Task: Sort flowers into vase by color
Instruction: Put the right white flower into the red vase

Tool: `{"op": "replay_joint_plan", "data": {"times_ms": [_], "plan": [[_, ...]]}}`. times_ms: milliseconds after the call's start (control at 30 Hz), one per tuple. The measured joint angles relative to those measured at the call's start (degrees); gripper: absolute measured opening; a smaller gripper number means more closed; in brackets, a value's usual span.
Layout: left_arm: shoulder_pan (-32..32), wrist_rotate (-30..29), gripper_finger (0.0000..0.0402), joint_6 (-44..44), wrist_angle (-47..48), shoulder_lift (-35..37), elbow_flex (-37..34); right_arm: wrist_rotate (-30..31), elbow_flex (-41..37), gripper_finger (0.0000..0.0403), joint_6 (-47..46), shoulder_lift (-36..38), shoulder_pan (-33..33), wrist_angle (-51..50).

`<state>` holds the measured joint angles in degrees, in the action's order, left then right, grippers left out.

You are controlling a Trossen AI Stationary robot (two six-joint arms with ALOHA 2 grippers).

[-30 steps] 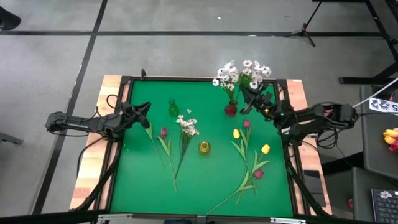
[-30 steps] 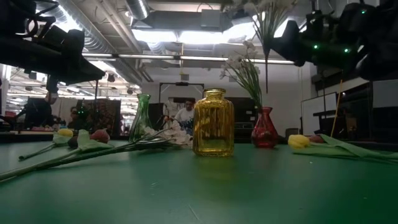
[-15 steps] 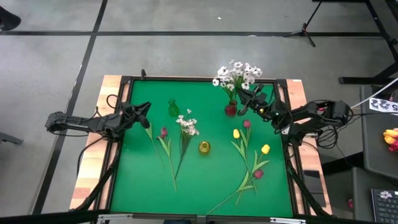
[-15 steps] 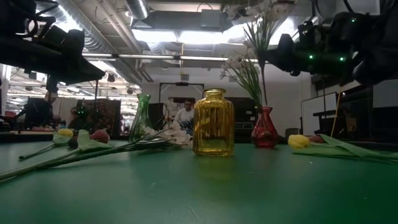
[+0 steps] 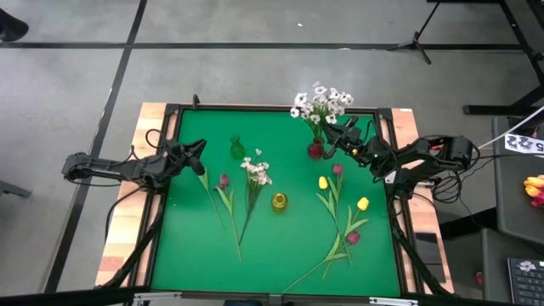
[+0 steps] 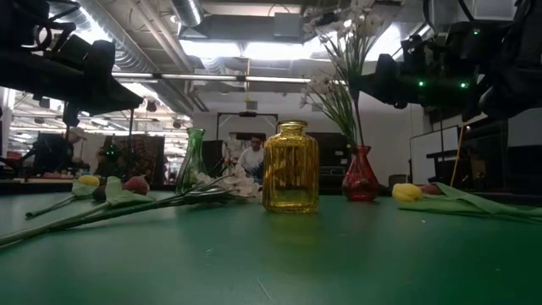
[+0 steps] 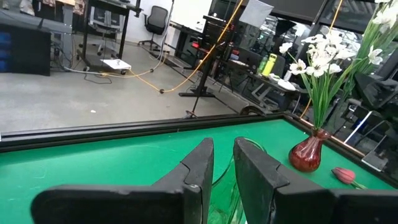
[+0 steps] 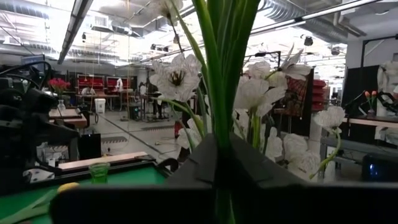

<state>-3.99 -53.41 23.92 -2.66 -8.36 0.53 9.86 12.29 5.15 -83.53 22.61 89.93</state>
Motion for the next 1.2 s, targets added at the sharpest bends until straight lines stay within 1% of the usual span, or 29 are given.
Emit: {"op": "replay_joint_plan", "data": {"times_ms": [133, 300, 467, 600, 833, 1200], "plan": [[-0.02, 0.0, 0.0061, 0.17, 0.0, 0.0, 0.0, -0.01, 0.0, 0.0034, 0.0, 0.0, 0.0, -0.09], [0.0, 0.02, 0.0061, 1.12, 0.0, 0.0, 0.0, 0.02, 0.0, 0.0034, 0.02, 0.0, 0.0, -1.22], [-0.01, 0.02, 0.0061, 1.21, 0.0, 0.0, 0.0, 3.96, 0.0, 0.0036, -0.95, 0.0, -0.07, -4.01], [-0.01, 0.02, 0.0061, 1.2, 0.0, 0.0, -0.01, 4.6, 0.0, 0.0044, -1.29, 0.0, -0.09, -4.03], [-0.02, 0.02, 0.0061, 1.21, 0.0, 0.0, 0.0, 6.05, 0.0, 0.0066, -1.92, 0.0, -0.09, -5.77], [-0.02, 0.02, 0.0061, 1.2, 0.0, 0.0, 0.0, 6.03, 0.0, 0.0109, -3.43, 0.01, -0.09, -10.65]]}}
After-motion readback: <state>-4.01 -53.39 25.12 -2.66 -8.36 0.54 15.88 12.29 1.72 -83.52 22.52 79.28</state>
